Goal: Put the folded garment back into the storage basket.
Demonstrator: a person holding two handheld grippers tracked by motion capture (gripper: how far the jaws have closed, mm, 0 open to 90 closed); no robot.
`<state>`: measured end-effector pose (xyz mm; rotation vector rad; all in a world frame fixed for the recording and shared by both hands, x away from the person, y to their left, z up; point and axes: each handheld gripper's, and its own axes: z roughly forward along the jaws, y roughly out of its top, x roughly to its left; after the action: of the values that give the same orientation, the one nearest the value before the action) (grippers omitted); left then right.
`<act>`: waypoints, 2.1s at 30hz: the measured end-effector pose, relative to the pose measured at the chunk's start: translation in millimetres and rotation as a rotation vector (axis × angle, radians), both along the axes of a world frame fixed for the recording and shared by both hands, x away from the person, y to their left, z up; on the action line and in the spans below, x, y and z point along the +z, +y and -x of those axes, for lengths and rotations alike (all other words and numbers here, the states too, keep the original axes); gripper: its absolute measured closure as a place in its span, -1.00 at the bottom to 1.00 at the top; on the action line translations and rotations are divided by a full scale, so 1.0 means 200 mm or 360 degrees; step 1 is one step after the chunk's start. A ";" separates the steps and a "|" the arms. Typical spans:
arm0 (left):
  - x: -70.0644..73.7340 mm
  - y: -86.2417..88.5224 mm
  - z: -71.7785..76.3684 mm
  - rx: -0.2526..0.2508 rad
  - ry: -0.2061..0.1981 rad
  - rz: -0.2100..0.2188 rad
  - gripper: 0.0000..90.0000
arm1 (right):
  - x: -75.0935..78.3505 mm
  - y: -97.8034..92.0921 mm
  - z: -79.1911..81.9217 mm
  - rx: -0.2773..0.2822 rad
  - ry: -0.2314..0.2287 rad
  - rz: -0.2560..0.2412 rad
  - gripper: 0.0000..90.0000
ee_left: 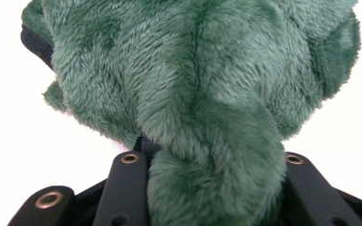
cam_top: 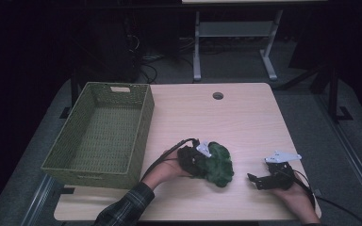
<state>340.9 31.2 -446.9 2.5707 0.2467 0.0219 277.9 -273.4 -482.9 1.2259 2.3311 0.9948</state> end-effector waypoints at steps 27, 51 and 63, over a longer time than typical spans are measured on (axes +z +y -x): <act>0.28 0.15 -0.02 0.0175 0.0070 0.0230 0.50 | 0.00 0.00 0.00 -0.0002 0.0001 -0.0001 -0.88; 0.60 0.50 -0.05 0.0391 -0.0061 0.0244 0.48 | 0.00 0.00 0.00 -0.0005 0.0006 -0.0003 -0.88; 0.67 0.78 -0.06 0.0573 -0.0123 0.0261 0.48 | 0.00 0.00 0.00 -0.0011 0.0009 0.0009 -0.93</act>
<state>352.0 187.0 -312.0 2.3264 0.6502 0.2241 278.8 -272.9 -483.0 1.2354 2.3306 0.9829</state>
